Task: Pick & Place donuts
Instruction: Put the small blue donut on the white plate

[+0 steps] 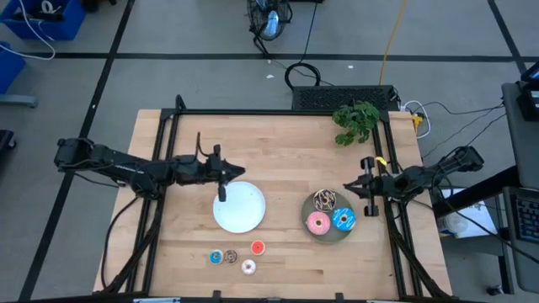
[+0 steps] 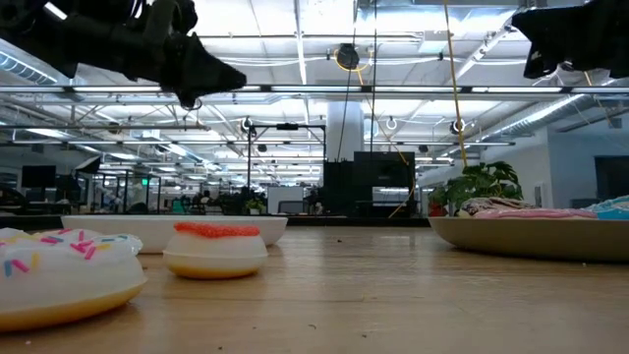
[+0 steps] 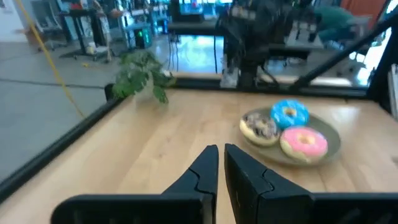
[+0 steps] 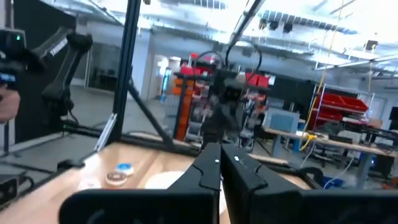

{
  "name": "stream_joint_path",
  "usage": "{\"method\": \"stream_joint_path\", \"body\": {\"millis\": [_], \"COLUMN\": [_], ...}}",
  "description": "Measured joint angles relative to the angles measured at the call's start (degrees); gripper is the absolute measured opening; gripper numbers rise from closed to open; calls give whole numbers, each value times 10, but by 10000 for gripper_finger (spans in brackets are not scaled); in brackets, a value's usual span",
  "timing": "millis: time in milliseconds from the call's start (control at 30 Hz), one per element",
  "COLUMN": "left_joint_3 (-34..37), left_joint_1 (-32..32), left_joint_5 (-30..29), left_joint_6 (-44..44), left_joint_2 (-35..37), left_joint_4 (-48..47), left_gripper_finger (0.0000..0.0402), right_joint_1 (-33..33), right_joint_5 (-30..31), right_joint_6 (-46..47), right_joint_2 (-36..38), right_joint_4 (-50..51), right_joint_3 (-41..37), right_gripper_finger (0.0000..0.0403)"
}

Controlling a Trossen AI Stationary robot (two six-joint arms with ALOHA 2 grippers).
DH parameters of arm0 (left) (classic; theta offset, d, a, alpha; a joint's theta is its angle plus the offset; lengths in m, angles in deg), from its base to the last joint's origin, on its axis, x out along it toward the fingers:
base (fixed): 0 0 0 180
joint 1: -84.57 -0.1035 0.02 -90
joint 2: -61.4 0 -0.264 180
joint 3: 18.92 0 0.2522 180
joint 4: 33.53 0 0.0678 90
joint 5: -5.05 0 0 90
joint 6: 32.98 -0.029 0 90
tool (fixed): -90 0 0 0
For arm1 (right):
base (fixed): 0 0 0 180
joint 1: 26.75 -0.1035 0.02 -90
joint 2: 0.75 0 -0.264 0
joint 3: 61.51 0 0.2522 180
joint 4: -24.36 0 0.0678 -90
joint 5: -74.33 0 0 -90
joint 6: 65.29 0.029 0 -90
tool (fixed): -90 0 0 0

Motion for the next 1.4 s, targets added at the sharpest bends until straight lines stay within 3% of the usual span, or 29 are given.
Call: {"method": "stream_joint_path", "body": {"millis": [133,233,400,500,667,800,900,1033,1200,1300,1400], "left_joint_3": [0,0,-16,-75,-232,-339,-401,-458,-525,-569,-594], "left_joint_1": [12,38,95,142,227,283,319,351,371,372,371], "left_joint_5": [-37,-30,-73,-122,-255,-283,-310,-304,-292,-236,-177], "left_joint_6": [69,96,160,172,215,323,401,442,419,446,510], "left_joint_2": [2,2,2,1,-1,-16,-47,-116,-220,-273,-311], "left_joint_4": [-38,-77,-146,-231,-477,-644,-710,-751,-761,-804,-908], "left_gripper_finger": [33,32,5,6,4,4,5,5,5,5,5], "right_joint_1": [0,0,0,0,0,0,0,0,0,0,0], "right_joint_5": [1,2,0,0,0,0,0,0,2,23,31], "right_joint_6": [-43,-54,-55,-55,-101,-110,-111,-111,-117,-112,-89], "right_joint_2": [0,-1,-1,-1,-1,-1,-1,-1,-1,-1,-1], "right_joint_4": [-42,-29,-37,-33,-34,-34,-39,-52,-55,-65,-64], "right_joint_3": [0,0,0,-1,-1,-1,-1,-1,-1,-1,-2], "right_gripper_finger": [4,2,1,1,1,1,1,1,1,1,0]}}
